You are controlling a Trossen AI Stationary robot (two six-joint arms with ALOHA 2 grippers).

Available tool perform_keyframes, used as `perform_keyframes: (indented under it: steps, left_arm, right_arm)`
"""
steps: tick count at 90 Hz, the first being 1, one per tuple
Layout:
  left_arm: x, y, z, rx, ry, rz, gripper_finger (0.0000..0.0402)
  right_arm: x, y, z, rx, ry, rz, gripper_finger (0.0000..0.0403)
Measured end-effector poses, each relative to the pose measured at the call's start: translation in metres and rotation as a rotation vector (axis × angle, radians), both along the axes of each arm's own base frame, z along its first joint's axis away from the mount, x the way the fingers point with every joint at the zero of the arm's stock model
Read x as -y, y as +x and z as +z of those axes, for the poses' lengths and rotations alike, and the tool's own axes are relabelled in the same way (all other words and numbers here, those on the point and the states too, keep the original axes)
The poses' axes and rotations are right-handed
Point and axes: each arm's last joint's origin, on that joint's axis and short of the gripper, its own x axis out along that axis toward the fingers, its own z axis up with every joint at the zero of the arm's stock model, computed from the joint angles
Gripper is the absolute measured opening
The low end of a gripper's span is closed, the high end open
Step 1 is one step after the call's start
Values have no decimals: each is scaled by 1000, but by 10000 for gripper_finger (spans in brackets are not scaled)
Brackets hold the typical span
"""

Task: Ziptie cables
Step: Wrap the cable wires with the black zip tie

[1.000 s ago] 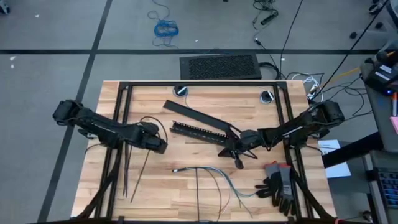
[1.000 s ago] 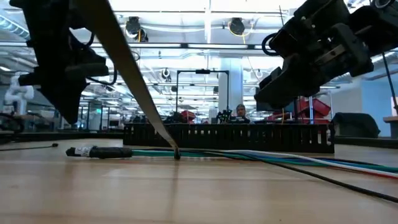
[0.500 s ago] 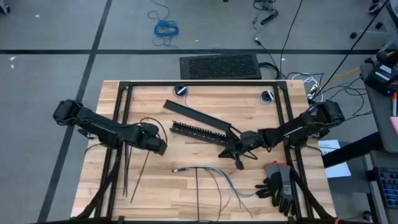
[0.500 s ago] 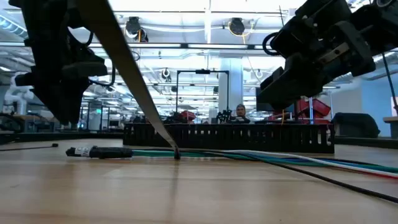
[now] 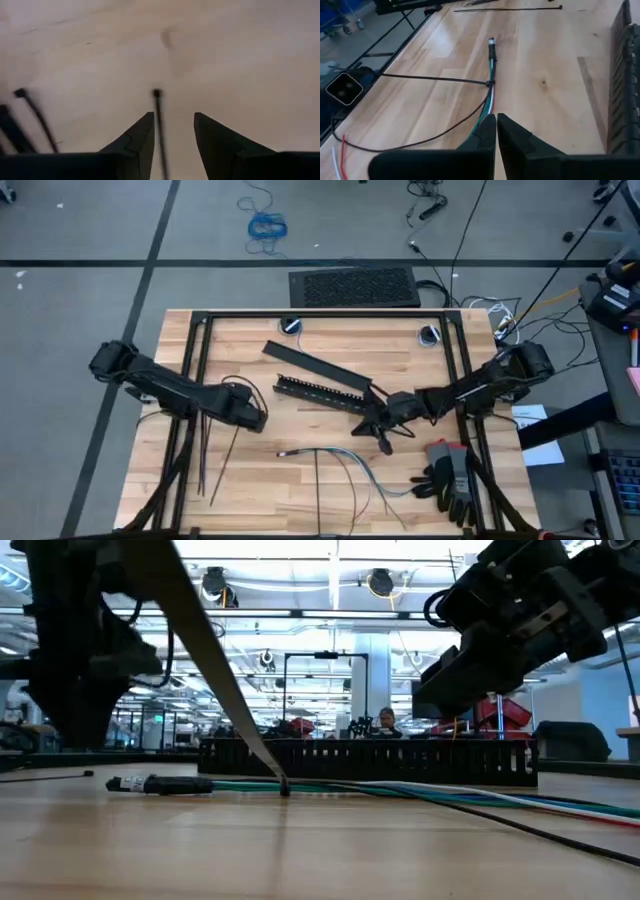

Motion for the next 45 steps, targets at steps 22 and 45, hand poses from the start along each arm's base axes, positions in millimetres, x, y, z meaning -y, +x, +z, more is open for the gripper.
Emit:
perform_keyframes:
  steps: [22, 45]
  left_arm:
    - [1, 7, -18, -88, 7, -52, 136]
    - [3, 12, -27, -113, -14, -76, 136]
  right_arm:
    - [-7, -2, -1, -2, -21, 19, 8]
    - [-7, -2, -1, 0, -29, 19, 8]
